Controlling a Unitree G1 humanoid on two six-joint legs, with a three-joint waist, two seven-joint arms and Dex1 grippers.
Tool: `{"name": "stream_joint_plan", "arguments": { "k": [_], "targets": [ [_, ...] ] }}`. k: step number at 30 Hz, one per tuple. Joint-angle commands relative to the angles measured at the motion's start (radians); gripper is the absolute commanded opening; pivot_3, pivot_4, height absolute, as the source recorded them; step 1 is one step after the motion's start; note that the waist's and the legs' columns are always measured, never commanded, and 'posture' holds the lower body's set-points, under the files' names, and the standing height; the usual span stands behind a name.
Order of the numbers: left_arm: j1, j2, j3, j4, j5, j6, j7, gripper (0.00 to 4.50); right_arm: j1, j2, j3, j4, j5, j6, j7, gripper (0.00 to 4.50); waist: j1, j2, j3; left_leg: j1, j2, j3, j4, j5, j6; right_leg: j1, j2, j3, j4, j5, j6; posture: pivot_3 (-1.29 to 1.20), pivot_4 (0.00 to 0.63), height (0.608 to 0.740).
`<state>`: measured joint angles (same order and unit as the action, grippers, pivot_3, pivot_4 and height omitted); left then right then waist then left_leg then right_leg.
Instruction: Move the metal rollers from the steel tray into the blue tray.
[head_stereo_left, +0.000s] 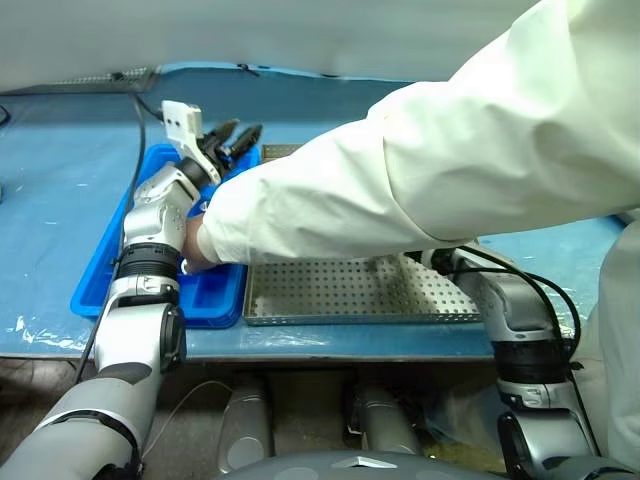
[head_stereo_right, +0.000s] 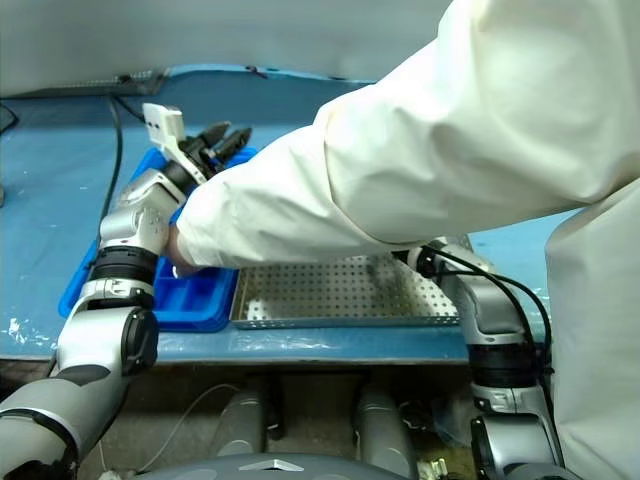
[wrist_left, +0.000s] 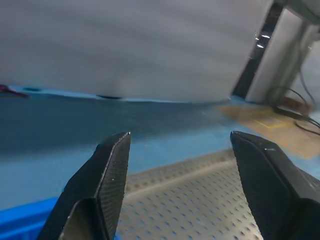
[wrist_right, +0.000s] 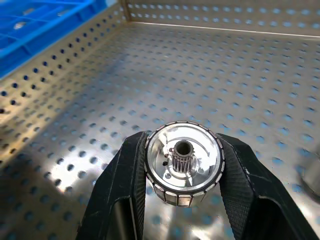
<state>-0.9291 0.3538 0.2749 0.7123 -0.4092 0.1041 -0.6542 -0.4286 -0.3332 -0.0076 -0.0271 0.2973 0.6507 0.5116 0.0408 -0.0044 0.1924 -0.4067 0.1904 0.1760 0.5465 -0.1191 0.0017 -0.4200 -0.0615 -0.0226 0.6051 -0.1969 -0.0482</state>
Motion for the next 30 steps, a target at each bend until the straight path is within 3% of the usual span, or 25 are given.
{"name": "stream_joint_plan", "arguments": {
  "k": [1, 9, 19, 23, 30],
  "targets": [
    [-0.016, 0.032, 0.034, 0.007, 0.026, -0.069, 0.077, 3.36, -0.092, 0.057, 0.089, 0.074, -0.028, -0.061, 0.036, 1.63, -0.001, 0.0, 0.0, -0.001, 0.0, 0.0, 0.0, 0.0, 0.0, -0.001, 0.0, 0.0, 0.0, 0.0, 0.0, -0.13, 0.15, 0.74],
    [0.035, 0.082, 0.079, -0.056, 0.004, -0.055, 0.112, 3.36, -0.186, 0.115, 0.155, 0.235, -0.076, -0.151, 0.081, 1.63, 0.023, 0.0, 0.0, -0.005, 0.0, -0.001, 0.001, 0.0, 0.0, -0.004, -0.002, -0.002, 0.001, 0.0, 0.0, -0.04, 0.15, 0.74],
    [0.061, 0.09, 0.108, -0.107, -0.01, -0.051, 0.149, 3.36, -0.203, 0.149, 0.169, 0.287, -0.101, -0.19, 0.107, 1.63, 0.054, 0.0, 0.0, -0.005, 0.001, -0.001, 0.001, 0.0, -0.001, -0.004, -0.003, -0.002, 0.002, 0.0, 0.0, -0.01, 0.15, 0.74],
    [0.075, 0.116, 0.136, -0.107, 0.004, -0.069, 0.222, 3.36, -0.262, 0.226, 0.18, 0.318, -0.097, -0.218, 0.109, 1.63, 0.049, 0.0, 0.0, -0.005, 0.002, -0.002, 0.001, 0.001, -0.001, -0.004, -0.002, -0.002, 0.002, 0.0, 0.0, 0.03, 0.15, 0.74],
    [0.173, 0.166, 0.177, -0.183, 0.002, -0.059, 0.291, 3.36, -0.494, 0.466, 0.165, 0.433, -0.034, -0.269, 0.141, 1.63, 0.041, 0.0, 0.0, -0.011, 0.007, -0.003, -0.001, 0.002, -0.004, -0.014, 0.002, -0.003, 0.004, 0.0, -0.003, 0.13, 0.15, 0.74]
  ]
}}
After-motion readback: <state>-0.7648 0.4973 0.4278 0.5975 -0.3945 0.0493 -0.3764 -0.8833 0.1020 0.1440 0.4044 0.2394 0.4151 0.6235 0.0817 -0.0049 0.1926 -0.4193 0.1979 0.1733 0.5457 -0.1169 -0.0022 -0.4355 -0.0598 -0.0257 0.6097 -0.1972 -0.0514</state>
